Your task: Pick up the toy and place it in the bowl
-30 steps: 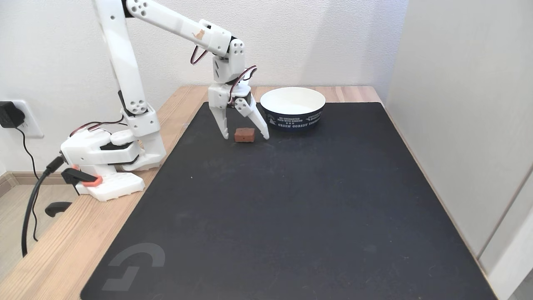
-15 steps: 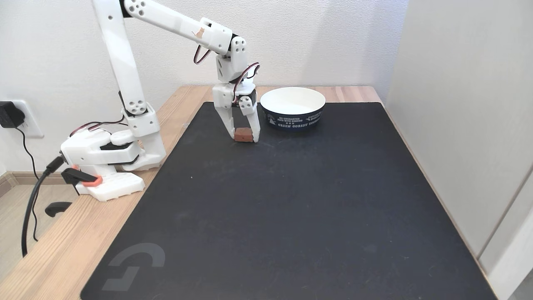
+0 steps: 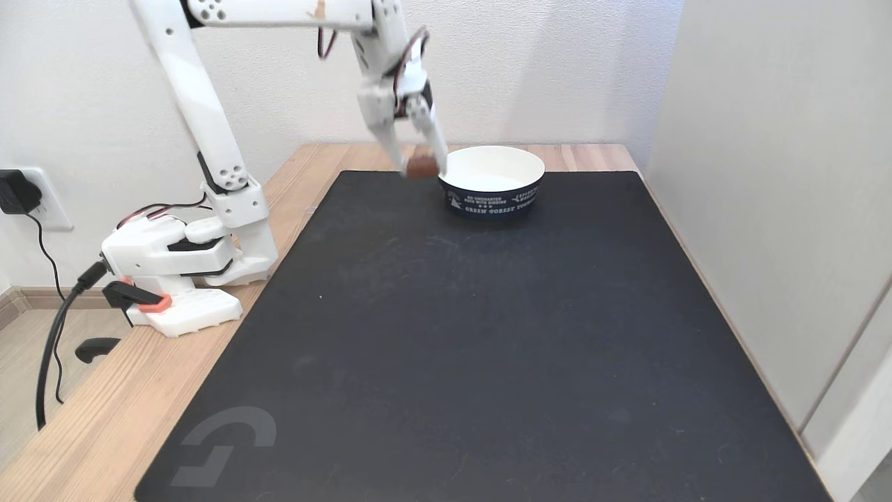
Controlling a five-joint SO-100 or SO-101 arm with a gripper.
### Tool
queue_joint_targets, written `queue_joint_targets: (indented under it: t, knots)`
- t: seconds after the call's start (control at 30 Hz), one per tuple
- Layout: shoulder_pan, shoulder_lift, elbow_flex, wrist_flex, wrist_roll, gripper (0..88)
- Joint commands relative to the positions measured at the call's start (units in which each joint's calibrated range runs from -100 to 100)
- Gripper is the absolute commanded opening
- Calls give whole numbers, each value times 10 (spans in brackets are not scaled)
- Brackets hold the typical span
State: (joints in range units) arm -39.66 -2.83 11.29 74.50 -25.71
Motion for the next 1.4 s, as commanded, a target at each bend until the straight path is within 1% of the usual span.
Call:
queue_joint_targets:
  t: [0.0,0.1,0.17,0.3,0.47,0.57,0.63,0.7,0.73,0.77,0.83,0.9,1.03,1.07,1.1,1.13,1.2,1.23,1.37]
  knots:
    - [-13,-26,-84,-1,1,61]
    - [-2,-17,-94,-31,3,62]
    - [14,18,-94,-108,4,62]
    - [20,98,-121,-201,2,62]
    - [20,221,-243,-212,2,63]
    - [18,254,-272,-207,0,68]
    - [18,256,-281,-193,-1,120]
    - [19,255,-282,-186,-1,230]
    - [19,255,-282,-185,-1,269]
    - [19,255,-284,-185,0,291]
    - [18,245,-285,-185,0,273]
    - [17,215,-276,-185,0,238]
    - [18,107,-249,-184,7,71]
    - [21,78,-231,-184,15,51]
    - [27,5,-176,-184,45,51]
    - [36,-36,-143,-185,59,51]
    - [56,-122,-55,-190,80,51]
    - [83,-209,52,-201,97,51]
    - [159,-384,287,-250,130,51]
